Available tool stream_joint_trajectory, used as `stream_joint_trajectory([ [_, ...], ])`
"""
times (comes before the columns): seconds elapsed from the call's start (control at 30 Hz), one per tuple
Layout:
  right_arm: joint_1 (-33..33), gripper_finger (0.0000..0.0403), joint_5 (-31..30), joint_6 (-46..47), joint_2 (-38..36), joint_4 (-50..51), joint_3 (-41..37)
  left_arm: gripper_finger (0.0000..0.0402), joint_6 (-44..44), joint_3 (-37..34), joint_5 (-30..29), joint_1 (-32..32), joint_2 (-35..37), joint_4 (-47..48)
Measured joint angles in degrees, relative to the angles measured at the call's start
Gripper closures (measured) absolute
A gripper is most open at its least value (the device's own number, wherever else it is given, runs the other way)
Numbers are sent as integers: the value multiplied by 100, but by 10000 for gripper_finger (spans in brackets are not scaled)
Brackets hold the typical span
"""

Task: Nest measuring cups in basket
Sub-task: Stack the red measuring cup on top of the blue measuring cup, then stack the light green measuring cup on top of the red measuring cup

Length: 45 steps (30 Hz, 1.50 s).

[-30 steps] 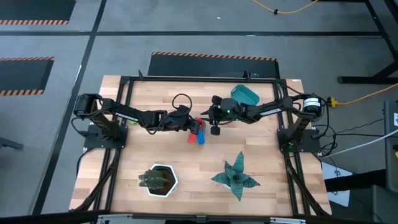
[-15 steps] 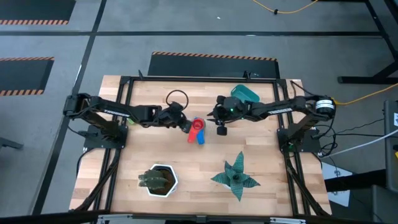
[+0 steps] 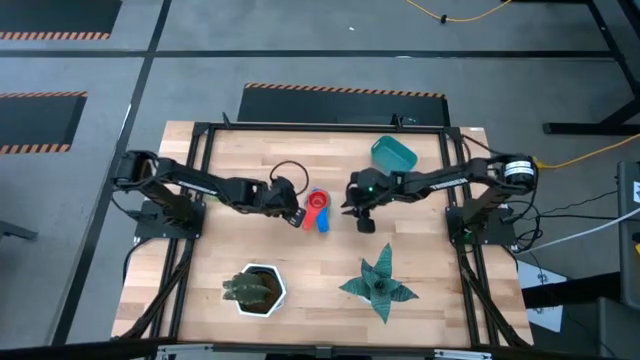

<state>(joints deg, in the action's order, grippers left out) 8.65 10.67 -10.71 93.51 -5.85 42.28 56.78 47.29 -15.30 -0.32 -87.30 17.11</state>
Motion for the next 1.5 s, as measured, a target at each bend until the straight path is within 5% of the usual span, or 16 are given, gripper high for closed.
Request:
stream_joint_trajectory([
  [0.67,-555,297,298,596,832,-1819,148,311,473,-9,587,-312,-630,-2001],
  [1.17,-578,297,294,582,844,-1709,278,311,259,-9,550,-295,-328,-2072],
  [1.5,-421,297,294,278,-131,-446,269,312,-112,-5,863,-57,233,-1729],
])
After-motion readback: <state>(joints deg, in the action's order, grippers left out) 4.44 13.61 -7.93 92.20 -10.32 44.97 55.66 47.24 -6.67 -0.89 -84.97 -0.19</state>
